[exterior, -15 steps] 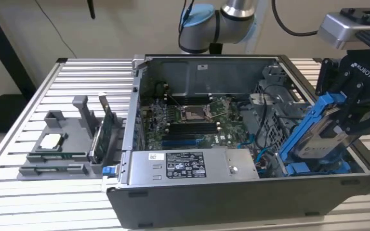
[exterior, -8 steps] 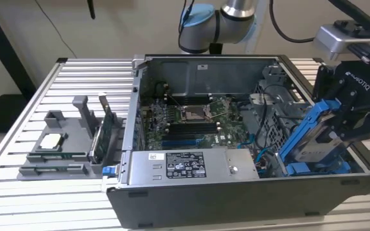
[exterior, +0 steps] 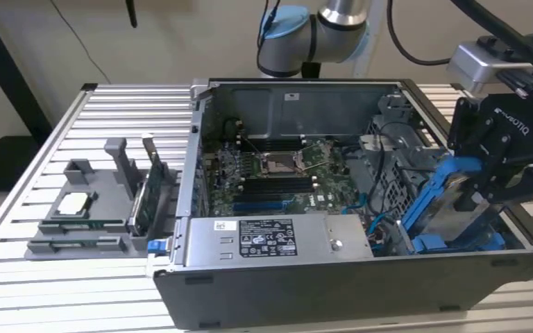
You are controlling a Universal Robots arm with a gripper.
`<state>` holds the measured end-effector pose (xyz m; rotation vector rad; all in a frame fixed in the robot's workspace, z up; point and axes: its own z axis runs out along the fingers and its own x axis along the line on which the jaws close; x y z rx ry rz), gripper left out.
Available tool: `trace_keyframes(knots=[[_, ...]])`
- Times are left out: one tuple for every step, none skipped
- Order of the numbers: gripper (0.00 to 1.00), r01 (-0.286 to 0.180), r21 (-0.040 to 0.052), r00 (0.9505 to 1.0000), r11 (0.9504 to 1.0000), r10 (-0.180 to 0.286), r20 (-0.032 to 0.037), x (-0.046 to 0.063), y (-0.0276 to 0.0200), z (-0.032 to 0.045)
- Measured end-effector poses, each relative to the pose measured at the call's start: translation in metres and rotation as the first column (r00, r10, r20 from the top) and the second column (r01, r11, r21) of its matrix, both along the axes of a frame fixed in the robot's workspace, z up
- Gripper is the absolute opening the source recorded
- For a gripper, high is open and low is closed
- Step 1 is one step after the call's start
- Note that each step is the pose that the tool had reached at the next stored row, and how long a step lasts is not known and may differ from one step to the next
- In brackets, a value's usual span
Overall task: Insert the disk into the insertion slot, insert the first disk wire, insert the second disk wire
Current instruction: 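Insert the disk into the insertion slot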
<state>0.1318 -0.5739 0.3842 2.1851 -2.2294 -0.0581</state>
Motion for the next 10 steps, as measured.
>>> trace_keyframes(knots=[[0.34,0.000,-0.0001,1.0000,1.0000,0.000,-0.0006,0.000,0.0000,0.0013],[0.40,0.000,-0.0001,1.0000,1.0000,0.000,-0.0014,0.000,0.0000,0.0035],[0.40,0.000,0.0000,1.0000,1.0000,0.000,-0.0022,0.000,0.0000,0.0062],[0.40,0.000,0.0000,1.0000,1.0000,0.000,-0.0029,0.000,0.0000,0.0093],[0.40,0.000,0.0000,1.0000,1.0000,0.000,-0.0037,0.000,0.0000,0.0127],[0.40,0.000,0.0001,1.0000,1.0000,0.000,-0.0043,0.000,0.0000,0.0158],[0.40,0.000,-0.0001,1.0000,1.0000,0.000,-0.0046,0.000,0.0000,0.0188],[0.40,0.000,0.0001,1.0000,1.0000,0.000,-0.0049,0.000,0.0000,0.0214],[0.40,0.000,0.0001,1.0000,1.0000,0.000,-0.0051,0.000,0.0001,0.0237],[0.40,0.000,0.0000,1.0000,1.0000,0.000,-0.0053,0.000,0.0001,0.0261]])
